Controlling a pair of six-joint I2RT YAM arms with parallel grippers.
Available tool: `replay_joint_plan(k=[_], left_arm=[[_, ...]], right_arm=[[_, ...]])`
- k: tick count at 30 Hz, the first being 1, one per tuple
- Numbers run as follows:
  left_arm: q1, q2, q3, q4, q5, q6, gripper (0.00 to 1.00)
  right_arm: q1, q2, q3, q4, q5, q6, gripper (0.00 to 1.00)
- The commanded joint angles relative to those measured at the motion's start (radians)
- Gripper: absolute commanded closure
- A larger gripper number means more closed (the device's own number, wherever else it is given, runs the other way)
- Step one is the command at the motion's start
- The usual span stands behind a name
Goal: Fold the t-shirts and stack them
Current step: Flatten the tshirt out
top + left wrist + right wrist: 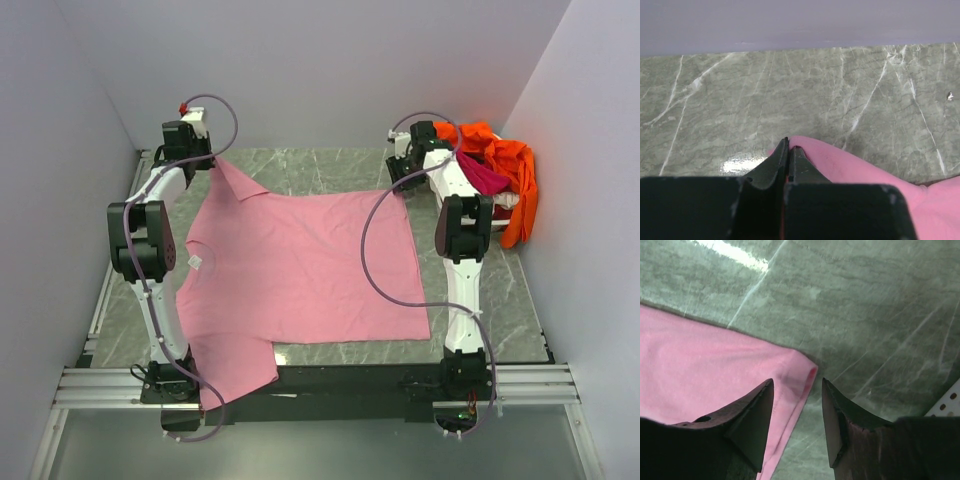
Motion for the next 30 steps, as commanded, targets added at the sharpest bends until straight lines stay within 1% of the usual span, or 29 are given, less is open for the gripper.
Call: replay_joint_plan(k=[1, 9, 10, 12, 13, 14, 15, 16, 17, 18, 19, 20, 21, 22, 23, 24, 25, 26, 27, 28, 30], left_arm=[[0.006, 0.014, 0.05, 0.045, 0.043, -0.011, 1.0], [0.006, 0.051, 0.096, 0.029, 0.123, -0.044, 1.0], [0.006, 0.056, 0.103, 0.0, 0.143, -0.051, 1.0], [0.009, 0.083, 0.137, -0.018, 0.177, -0.08, 1.0], [0.007, 0.096, 0.154, -0.029, 0.197, -0.09, 1.0], [0.007, 0.111, 0.197, -0.058, 0.247, -0.118, 1.0], [0.007, 0.142, 0.22, -0.069, 0.269, -0.135, 1.0], [0.009, 0.159, 0.244, -0.081, 0.287, -0.155, 1.0], [0.01, 0.177, 0.295, -0.09, 0.343, -0.201, 1.0], [0.02, 0.218, 0.323, -0.092, 0.358, -0.239, 1.0], [0.024, 0.241, 0.353, -0.094, 0.364, -0.285, 1.0], [0.032, 0.266, 0.407, -0.065, 0.376, -0.381, 1.0], [0.046, 0.31, 0.424, -0.039, 0.402, -0.437, 0.98], [0.052, 0.33, 0.436, -0.011, 0.399, -0.495, 0.92], [0.055, 0.35, 0.453, 0.018, 0.396, -0.593, 0.68], [0.059, 0.382, 0.462, 0.064, 0.375, -0.635, 0.54], [0.061, 0.395, 0.473, 0.077, 0.367, -0.672, 0.46], [0.063, 0.406, 0.493, 0.09, 0.366, -0.717, 0.45], [0.064, 0.412, 0.502, 0.084, 0.34, -0.726, 0.43], [0.064, 0.407, 0.51, 0.077, 0.318, -0.723, 0.41], [0.064, 0.363, 0.496, 0.04, 0.284, -0.665, 0.41]], right_arm=[[-0.004, 0.018, 0.069, -0.019, 0.004, 0.019, 0.5], [-0.006, 0.045, 0.118, -0.029, 0.015, 0.039, 0.52], [-0.004, 0.048, 0.123, -0.029, 0.016, 0.04, 0.53], [-0.004, 0.045, 0.118, -0.025, 0.007, 0.042, 0.53], [-0.003, 0.038, 0.091, -0.019, 0.006, 0.04, 0.53], [-0.003, 0.024, 0.066, -0.007, 0.004, 0.036, 0.53], [0.0, -0.016, 0.033, 0.032, 0.002, 0.022, 0.53], [0.002, -0.042, -0.043, 0.056, 0.001, 0.016, 0.53], [0.0, -0.092, -0.078, 0.079, -0.004, 0.011, 0.53], [0.002, -0.113, -0.108, 0.11, -0.011, 0.006, 0.53], [0.002, -0.131, -0.145, 0.116, -0.02, 0.005, 0.53], [0.003, -0.146, -0.159, 0.121, -0.045, 0.005, 0.53], [0.003, -0.171, -0.17, 0.125, -0.054, 0.006, 0.53], [0.006, -0.18, -0.185, 0.124, -0.065, 0.008, 0.53], [0.008, -0.194, -0.191, 0.122, -0.079, 0.008, 0.53], [0.009, -0.202, -0.198, 0.119, -0.083, 0.008, 0.53], [0.014, -0.206, -0.21, 0.115, -0.088, 0.008, 0.53], [0.017, -0.22, -0.217, 0.113, -0.093, 0.006, 0.53], [0.017, -0.229, -0.228, 0.112, -0.103, 0.0, 0.53], [0.02, -0.24, -0.257, 0.113, -0.106, -0.003, 0.53], [0.025, -0.283, -0.293, 0.128, -0.117, -0.013, 0.53]])
